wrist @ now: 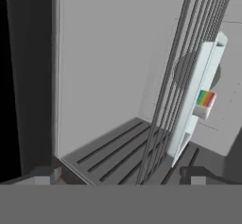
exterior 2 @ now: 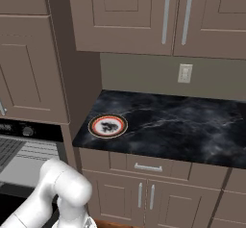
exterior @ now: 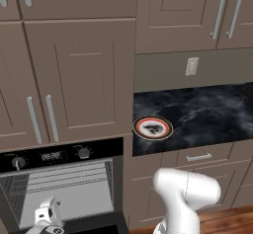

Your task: Take the baked cake out of the oven and place it on the plate for cooling. Then close the oven door.

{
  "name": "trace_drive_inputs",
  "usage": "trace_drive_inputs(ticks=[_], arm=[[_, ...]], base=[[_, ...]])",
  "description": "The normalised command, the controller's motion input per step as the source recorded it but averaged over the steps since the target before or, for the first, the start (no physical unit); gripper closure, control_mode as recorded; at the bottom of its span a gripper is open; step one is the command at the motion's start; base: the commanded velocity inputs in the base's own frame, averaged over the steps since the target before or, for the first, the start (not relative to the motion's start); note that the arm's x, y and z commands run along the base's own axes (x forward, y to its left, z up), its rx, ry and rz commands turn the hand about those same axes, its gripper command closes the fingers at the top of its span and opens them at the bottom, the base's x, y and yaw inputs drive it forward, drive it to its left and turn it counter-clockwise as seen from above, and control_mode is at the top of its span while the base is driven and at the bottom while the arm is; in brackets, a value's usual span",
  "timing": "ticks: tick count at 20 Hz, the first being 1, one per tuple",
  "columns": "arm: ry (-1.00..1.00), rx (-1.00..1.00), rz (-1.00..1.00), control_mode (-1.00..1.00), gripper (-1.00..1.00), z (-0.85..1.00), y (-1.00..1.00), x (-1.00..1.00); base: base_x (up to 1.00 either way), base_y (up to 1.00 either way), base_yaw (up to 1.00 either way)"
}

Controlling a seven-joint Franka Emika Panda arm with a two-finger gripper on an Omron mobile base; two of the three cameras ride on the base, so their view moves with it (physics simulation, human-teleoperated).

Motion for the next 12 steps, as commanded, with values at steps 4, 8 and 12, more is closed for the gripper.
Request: trace_drive_inputs(ticks=[4, 8, 12], arm=[[-0.05, 0.13, 0.12, -1.0, -1.0, 0.0, -0.29, 0.09], [0.0, 0.11, 0.0, -1.0, -1.0, 0.02, -0.15, 0.1], [0.0, 0.09, 0.0, -1.0, -1.0, 0.09, -0.03, 0.16]], base=[[0.0, 0.0, 0.0], [0.0, 0.0, 0.0], [0.0, 0.0, 0.0]])
